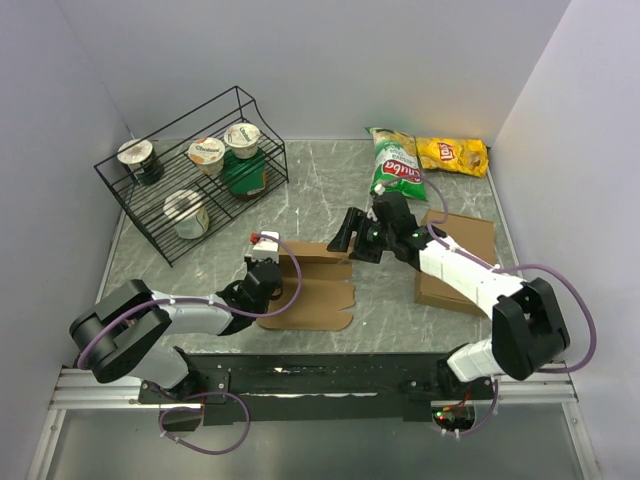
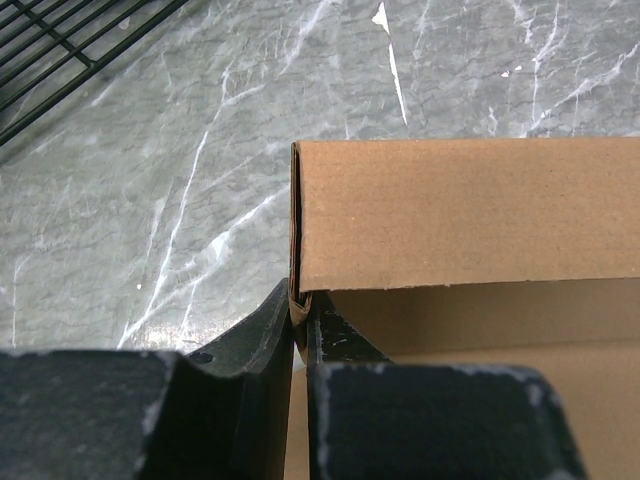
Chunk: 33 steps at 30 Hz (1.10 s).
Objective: Fold the paper box
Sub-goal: Fold the paper box at the center of the board.
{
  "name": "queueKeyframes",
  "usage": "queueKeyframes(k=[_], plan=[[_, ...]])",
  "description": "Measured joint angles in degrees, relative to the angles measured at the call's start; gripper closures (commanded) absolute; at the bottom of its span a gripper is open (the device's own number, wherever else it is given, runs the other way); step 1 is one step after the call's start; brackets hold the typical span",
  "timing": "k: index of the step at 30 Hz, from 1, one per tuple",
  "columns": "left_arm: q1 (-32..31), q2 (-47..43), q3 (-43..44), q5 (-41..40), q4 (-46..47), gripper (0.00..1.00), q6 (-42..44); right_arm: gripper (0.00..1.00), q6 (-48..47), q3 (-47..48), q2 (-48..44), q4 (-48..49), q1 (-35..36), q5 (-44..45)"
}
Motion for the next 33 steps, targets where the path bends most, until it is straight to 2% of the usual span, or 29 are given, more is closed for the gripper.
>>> queueKeyframes(k=[9, 20, 24, 33], plan=[[0.0, 0.0, 0.0, 0.0, 0.0, 0.87, 0.0, 0.20, -1.8, 1.8, 3.0, -2.0, 3.6, 7.0], [0.0, 0.0, 0.0, 0.0, 0.0, 0.87, 0.0, 0.23, -1.9, 1.8, 6.8, 1.2, 3.6, 6.8], [0.0, 0.0, 0.0, -0.1, 0.0, 0.87, 0.1, 0.26, -1.2, 1.6, 7.9, 3.7, 3.4, 5.0], [0.2, 0.0, 0.0, -0.3, -0.1, 0.87, 0.1, 0.43, 2.6, -1.3, 7.9, 10.2, 1.0, 0.0]])
